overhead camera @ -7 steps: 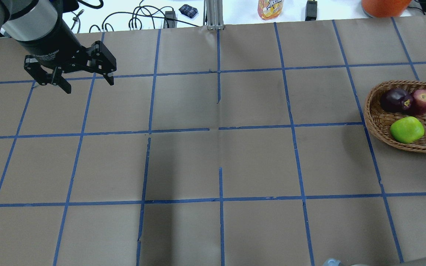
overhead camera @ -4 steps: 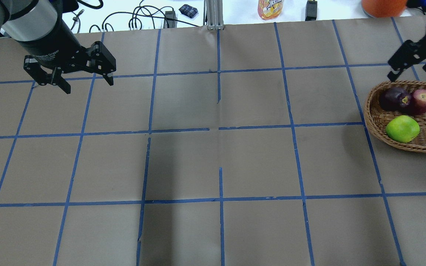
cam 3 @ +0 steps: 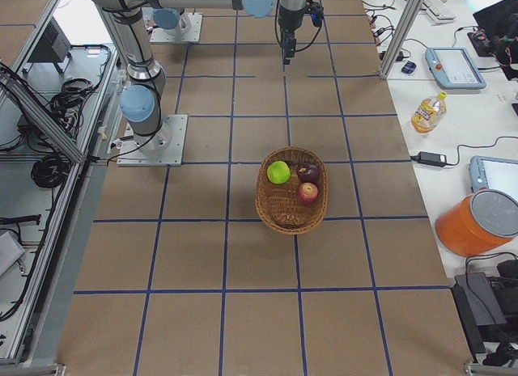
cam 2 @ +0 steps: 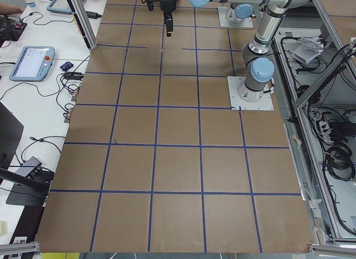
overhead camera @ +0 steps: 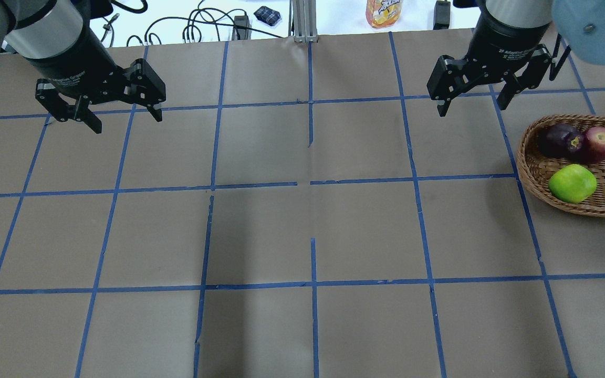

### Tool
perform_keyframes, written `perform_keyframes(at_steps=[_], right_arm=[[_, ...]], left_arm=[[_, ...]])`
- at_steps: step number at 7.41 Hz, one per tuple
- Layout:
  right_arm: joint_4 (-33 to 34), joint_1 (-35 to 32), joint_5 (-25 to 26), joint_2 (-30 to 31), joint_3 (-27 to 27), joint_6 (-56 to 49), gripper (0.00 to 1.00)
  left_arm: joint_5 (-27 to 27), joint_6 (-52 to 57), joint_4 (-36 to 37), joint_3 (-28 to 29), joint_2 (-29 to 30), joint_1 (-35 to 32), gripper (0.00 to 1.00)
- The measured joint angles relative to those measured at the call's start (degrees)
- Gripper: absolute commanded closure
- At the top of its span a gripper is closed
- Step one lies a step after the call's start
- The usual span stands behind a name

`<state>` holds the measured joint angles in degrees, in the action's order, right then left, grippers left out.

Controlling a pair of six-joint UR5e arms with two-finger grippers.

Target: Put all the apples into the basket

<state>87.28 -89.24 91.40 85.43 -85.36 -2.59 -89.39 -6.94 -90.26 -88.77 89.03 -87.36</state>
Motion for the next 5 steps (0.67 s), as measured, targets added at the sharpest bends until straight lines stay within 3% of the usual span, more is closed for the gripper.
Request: perform_keyframes(at_steps=[5], right_arm=[[-1.8,-1.5,0.2,-1.2,3.3,8.1,0.0]], left_arm=[[0.0,0.0,0.0,0.0,0.3,0.0,0.0]])
